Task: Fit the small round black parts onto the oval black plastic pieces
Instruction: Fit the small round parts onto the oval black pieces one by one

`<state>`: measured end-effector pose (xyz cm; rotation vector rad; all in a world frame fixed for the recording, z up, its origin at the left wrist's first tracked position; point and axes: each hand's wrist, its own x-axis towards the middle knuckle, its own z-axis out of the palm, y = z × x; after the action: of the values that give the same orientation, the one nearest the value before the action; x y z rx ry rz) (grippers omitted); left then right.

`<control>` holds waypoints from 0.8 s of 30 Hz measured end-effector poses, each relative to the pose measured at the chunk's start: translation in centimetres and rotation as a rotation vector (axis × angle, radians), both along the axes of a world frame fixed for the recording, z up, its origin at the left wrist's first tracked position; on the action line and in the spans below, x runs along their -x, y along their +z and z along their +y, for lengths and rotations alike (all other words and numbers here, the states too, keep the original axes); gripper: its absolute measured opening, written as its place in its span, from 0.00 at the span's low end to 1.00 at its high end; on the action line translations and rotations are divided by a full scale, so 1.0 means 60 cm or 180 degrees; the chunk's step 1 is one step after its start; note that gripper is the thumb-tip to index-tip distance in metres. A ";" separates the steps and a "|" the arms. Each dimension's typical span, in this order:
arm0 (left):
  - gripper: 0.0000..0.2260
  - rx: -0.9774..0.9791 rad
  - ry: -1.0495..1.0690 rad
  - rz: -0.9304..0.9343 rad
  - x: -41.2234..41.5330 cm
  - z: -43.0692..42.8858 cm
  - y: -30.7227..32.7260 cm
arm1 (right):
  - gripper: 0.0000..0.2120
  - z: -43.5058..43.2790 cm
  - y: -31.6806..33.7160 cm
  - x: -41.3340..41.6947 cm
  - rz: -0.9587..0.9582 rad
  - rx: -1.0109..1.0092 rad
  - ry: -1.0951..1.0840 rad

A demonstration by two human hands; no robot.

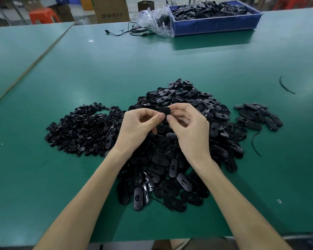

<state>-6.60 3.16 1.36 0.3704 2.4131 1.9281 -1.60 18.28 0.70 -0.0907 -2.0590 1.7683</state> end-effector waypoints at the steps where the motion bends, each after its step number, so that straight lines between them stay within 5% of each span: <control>1: 0.06 -0.0007 0.0027 0.0017 0.000 0.000 -0.001 | 0.09 0.000 0.001 0.000 0.0004 -0.0017 -0.0001; 24: 0.05 -0.0277 -0.0248 0.0077 0.004 -0.007 0.005 | 0.10 0.003 -0.002 0.004 0.0062 0.0101 0.0204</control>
<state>-6.83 2.71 1.63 0.4861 2.2973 2.0111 -1.82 18.45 0.59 -0.0170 -2.0418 1.8331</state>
